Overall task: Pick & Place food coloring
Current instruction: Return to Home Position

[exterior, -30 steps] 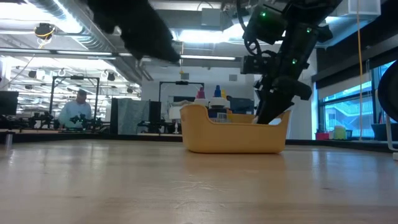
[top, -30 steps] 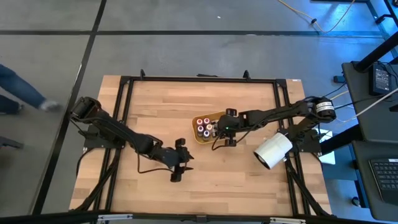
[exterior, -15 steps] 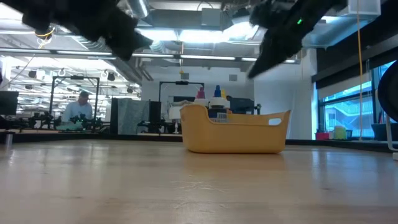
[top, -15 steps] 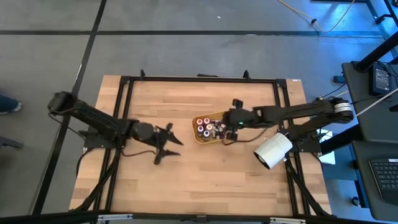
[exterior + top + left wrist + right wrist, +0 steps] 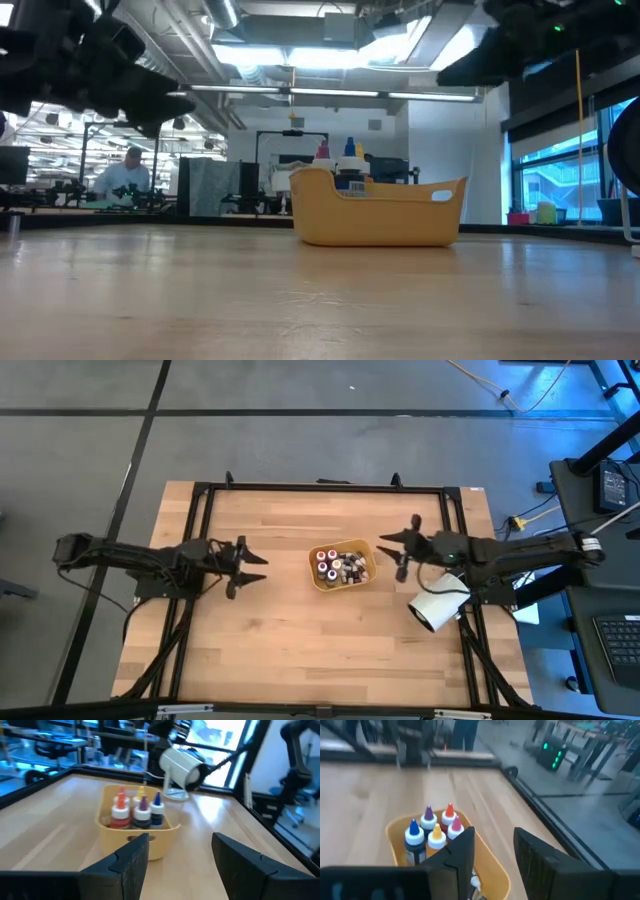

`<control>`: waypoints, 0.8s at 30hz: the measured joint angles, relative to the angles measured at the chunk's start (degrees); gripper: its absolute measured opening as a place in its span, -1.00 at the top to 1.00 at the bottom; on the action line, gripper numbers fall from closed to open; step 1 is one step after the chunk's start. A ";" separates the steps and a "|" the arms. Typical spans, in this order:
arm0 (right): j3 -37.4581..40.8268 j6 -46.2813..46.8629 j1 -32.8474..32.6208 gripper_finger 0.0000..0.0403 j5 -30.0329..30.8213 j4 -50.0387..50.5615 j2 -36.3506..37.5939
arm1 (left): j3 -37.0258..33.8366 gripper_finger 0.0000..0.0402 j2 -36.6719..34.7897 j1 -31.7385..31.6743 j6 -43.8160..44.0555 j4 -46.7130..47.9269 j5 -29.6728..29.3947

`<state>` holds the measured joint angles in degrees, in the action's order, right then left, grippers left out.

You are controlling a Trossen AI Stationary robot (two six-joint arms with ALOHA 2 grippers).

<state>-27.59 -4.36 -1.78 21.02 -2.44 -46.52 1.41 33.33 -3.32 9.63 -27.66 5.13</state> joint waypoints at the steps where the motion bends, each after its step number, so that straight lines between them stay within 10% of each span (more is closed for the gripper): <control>1: 2.09 0.53 0.00 0.32 -0.03 -1.94 2.04 | -0.72 -0.05 -1.23 -0.76 0.45 0.06 0.01; 24: 18.68 5.53 0.13 0.32 -4.57 3.00 38.15 | -0.94 -0.06 -26.75 -2.77 4.72 18.36 -1.51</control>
<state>-8.91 1.17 -1.65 16.45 0.56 -8.37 0.47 6.57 -6.09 14.35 -9.30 3.62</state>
